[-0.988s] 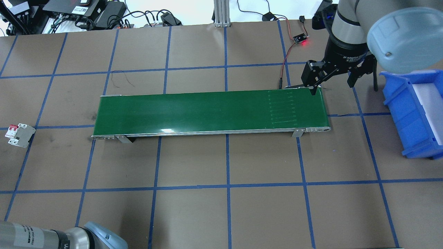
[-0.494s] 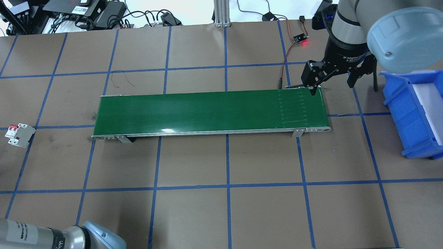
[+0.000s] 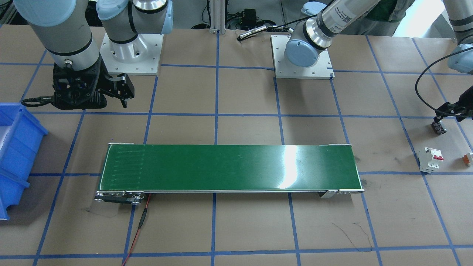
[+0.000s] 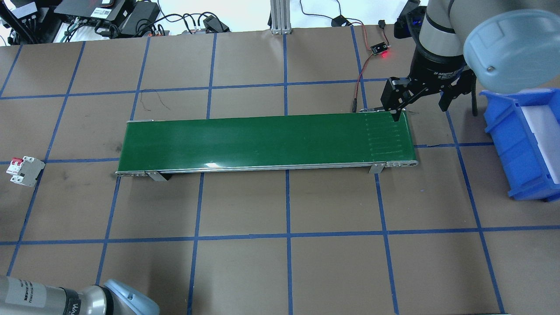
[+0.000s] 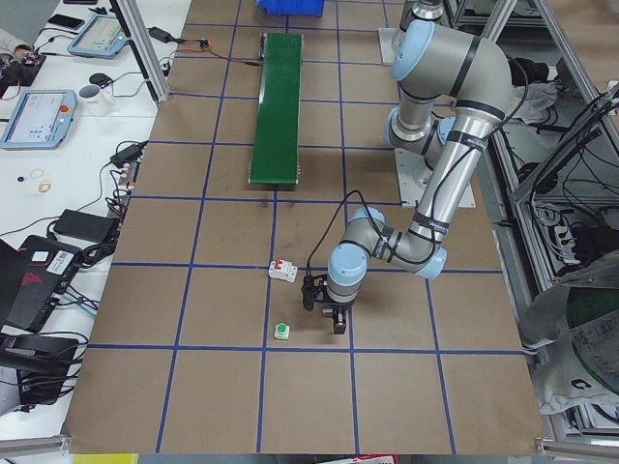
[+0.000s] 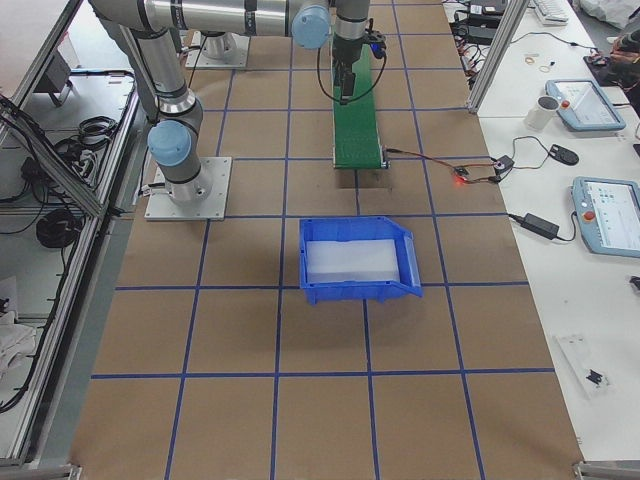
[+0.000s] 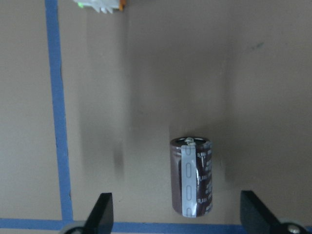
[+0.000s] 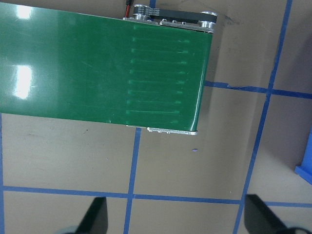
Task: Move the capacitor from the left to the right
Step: 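Lower the left gripper over the brown capacitor on the table, then close the left gripper on the capacitor and lift it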
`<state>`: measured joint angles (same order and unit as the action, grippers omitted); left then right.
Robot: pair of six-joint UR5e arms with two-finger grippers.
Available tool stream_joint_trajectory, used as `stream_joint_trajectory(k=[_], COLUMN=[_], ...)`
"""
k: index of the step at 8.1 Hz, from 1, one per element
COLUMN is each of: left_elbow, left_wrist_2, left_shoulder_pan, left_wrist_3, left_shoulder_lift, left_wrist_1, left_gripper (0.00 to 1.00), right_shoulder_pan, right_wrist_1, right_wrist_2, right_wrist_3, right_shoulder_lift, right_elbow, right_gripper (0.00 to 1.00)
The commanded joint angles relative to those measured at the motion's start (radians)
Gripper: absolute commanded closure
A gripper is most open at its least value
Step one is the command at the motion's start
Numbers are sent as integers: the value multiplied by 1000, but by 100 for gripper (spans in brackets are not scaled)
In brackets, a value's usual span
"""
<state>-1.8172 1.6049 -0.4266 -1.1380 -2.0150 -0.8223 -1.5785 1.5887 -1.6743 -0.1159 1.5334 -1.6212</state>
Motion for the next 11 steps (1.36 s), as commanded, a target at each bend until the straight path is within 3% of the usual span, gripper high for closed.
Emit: stream_joint_trajectory(k=[1, 5, 9, 11], left_elbow=[-1, -1, 3, -1], left_wrist_2=[-37, -37, -37, -37], left_shoulder_pan=[0, 0, 0, 0], left_wrist_3=[4, 8, 6, 9], left_shoulder_lift=[-28, -36, -34, -36], left_wrist_1=[40, 48, 52, 61], left_gripper=[9, 10, 26, 30], right_shoulder_pan=[-2, -2, -2, -2], right_wrist_1=[4, 59, 76, 79], right_wrist_2=[11, 14, 38, 161], right_wrist_3=[-10, -1, 22, 30], right_shoulder_lift=[1, -6, -62, -90], right_elbow=[0, 0, -3, -3], right_gripper=[0, 0, 0, 0])
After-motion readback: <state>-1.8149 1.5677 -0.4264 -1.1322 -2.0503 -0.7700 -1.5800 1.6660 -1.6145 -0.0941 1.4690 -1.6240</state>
